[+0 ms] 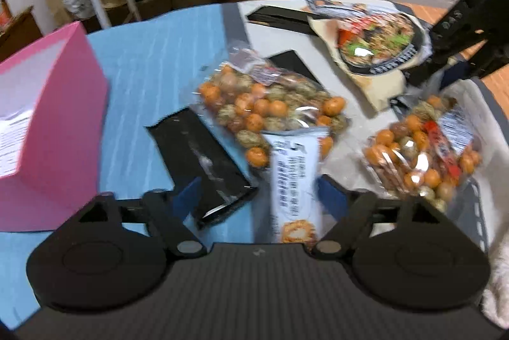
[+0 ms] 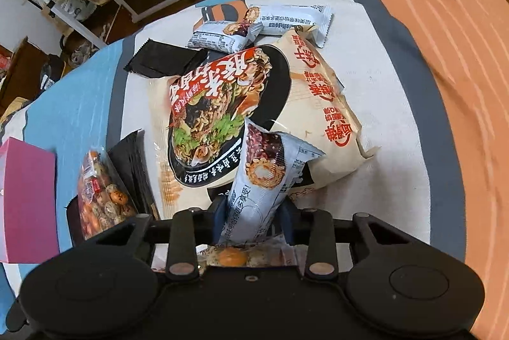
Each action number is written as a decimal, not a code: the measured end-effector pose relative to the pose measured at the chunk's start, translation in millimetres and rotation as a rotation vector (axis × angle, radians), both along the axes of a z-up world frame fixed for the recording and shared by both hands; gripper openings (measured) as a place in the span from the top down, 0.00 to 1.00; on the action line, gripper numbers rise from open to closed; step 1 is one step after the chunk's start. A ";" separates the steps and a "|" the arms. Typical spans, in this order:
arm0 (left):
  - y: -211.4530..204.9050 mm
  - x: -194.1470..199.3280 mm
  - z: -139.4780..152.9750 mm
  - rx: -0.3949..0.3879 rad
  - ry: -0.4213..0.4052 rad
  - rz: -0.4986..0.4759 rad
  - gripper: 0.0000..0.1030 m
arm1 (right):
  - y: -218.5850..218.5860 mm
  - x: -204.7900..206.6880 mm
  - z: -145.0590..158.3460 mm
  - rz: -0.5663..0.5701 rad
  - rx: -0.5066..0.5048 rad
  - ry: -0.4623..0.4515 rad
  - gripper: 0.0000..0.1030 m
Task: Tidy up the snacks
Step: 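Lift the sausage stick with the right tool while the left tool grasps another stick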
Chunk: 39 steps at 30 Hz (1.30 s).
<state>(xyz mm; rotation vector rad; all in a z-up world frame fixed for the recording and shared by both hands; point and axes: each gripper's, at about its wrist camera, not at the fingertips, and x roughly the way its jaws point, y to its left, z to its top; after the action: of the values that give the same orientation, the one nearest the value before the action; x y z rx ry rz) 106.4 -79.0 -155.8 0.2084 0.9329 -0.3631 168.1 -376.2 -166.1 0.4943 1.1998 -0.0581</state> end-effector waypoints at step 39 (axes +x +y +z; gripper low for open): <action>71.4 -17.3 45.4 -0.066 0.143 0.136 0.75 | 86.2 -60.7 89.7 0.477 -0.167 -0.309 0.71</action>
<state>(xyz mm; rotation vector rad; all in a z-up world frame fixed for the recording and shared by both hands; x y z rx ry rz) 89.2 -7.5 -110.4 0.0589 1.0680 -0.2854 107.4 -290.0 -76.4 0.0568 0.9715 0.3145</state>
